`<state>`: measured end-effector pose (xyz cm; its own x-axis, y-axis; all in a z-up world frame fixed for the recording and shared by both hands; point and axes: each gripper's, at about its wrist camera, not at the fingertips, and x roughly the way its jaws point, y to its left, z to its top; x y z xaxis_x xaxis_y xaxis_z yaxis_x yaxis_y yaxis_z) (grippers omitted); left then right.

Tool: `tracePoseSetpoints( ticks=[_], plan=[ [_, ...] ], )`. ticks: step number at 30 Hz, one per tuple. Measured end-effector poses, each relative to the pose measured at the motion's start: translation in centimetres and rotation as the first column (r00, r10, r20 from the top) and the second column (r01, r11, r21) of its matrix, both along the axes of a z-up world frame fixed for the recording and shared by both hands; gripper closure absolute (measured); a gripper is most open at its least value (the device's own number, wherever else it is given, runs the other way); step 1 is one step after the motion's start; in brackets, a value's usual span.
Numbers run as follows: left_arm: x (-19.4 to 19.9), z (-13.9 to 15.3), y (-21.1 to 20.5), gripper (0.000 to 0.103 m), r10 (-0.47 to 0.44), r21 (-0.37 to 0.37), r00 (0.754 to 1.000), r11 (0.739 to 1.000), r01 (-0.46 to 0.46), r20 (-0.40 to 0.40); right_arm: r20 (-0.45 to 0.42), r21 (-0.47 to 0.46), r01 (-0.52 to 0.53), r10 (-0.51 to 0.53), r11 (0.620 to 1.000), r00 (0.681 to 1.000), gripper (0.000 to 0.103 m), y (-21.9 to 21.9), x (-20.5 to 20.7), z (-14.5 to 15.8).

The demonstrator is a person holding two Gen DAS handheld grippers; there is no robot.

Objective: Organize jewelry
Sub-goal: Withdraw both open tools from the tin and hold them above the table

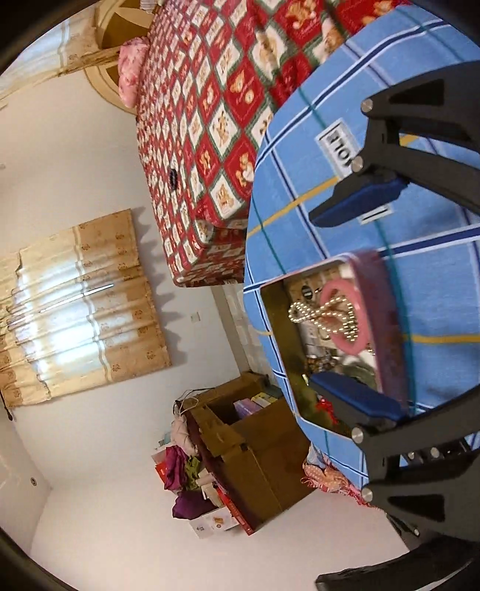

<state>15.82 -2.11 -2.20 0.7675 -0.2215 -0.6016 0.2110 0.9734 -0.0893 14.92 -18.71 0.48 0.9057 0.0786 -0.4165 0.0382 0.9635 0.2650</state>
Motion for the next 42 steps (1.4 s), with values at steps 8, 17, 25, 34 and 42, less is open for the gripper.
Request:
tracePoseSetpoints(
  ticks=[8, 17, 25, 34, 42],
  plan=[
    [-3.5, 0.8, 0.1, 0.029, 0.058, 0.060, 0.998, 0.996, -0.059, 0.011, -0.027, -0.021, 0.026, -0.027, 0.999, 0.999, 0.010, 0.1, -3.7, -0.1],
    [-6.8, 2.7, 1.1, 0.029, 0.165, 0.121, 0.982, 0.977, -0.175, 0.089, 0.016, -0.049, 0.041, -0.041, 0.998, 0.999, 0.006, 1.0, -7.5, 1.8],
    [-8.4, 4.9, 1.6, 0.028, 0.164, 0.088, 0.977, 0.980, -0.177, 0.137, 0.095, -0.070, 0.033, -0.026, 0.997, 0.995, 0.003, 1.9, -9.0, 4.2],
    [-9.1, 6.3, 1.7, 0.026, 0.184, 0.073, 0.962, 0.977, -0.202, 0.200, 0.138, -0.073, 0.035, -0.025, 0.997, 0.990, 0.002, 2.1, -9.7, 5.0],
    [-9.1, 6.4, 1.5, 0.025, 0.186, 0.103, 0.957, 0.972, -0.213, 0.223, 0.146, -0.077, 0.040, -0.028, 0.996, 0.989, 0.002, 2.1, -9.9, 5.2]
  ],
)
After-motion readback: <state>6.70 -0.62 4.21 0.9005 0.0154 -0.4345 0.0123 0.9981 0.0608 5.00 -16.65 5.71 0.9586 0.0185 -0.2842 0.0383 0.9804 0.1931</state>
